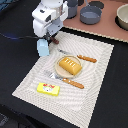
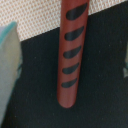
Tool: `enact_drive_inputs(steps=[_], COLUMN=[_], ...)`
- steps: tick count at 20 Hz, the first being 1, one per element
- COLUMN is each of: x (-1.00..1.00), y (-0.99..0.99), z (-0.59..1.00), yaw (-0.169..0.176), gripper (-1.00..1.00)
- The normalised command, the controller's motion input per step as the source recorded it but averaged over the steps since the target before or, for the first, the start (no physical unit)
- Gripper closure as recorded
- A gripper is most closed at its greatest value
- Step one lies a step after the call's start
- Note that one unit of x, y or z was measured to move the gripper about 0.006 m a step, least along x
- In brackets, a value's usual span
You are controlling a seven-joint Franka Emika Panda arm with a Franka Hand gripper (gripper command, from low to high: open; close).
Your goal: Interact with the objects in diverse but meaningful ways.
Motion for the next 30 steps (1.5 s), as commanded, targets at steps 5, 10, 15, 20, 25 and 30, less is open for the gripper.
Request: enact_drive_inputs(steps=[5,10,15,20,25,30], x=[-0.39,-0.16,0.10,0.01,0.09,0.33], y=[-0.06,-0.19,-0.36,-0.41,-0.55,-0.57], z=[1.00,0.76,0.09,0.00,0.01,0.22], yaw=[0.000,0.006,0.117,0.260,0.188,0.020], gripper=[-1.00,-1.00,-1.00,-1.00,-1.00,-1.00])
